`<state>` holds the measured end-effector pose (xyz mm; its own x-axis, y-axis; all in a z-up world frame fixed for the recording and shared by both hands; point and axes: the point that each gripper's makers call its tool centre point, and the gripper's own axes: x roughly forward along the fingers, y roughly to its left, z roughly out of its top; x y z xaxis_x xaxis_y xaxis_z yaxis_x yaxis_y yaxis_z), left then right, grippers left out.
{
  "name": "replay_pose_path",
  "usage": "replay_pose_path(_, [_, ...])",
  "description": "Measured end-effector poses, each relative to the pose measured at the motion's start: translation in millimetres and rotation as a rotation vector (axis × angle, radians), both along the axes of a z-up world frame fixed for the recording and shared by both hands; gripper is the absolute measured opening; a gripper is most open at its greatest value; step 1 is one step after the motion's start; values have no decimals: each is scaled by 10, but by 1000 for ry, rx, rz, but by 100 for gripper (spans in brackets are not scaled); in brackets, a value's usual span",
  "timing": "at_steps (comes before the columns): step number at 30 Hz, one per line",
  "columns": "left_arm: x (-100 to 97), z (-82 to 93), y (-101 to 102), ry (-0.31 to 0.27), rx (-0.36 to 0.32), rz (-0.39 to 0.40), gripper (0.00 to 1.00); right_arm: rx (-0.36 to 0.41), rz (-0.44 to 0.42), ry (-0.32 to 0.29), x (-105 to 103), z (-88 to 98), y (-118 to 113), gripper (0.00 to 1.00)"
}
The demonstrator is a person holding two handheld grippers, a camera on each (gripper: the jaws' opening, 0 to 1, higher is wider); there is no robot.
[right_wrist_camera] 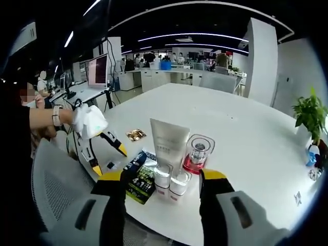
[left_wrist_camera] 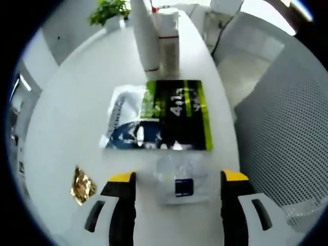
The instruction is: Arrange the skincare products in the storage area until every visible bottle or jar stands upright without overlapping.
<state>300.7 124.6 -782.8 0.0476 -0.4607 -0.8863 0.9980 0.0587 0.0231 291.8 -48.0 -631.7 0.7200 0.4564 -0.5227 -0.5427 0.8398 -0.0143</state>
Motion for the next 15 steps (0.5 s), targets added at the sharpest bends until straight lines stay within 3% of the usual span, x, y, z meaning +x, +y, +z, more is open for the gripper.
replay_pose_path(5, [170, 161, 78, -20, -59, 92, 61, -4, -3, -2, -8, 11, -25, 59])
replay_pose_path(15, [563, 376, 402, -117, -46, 190, 62, 0, -17, -13, 56, 51, -69, 62])
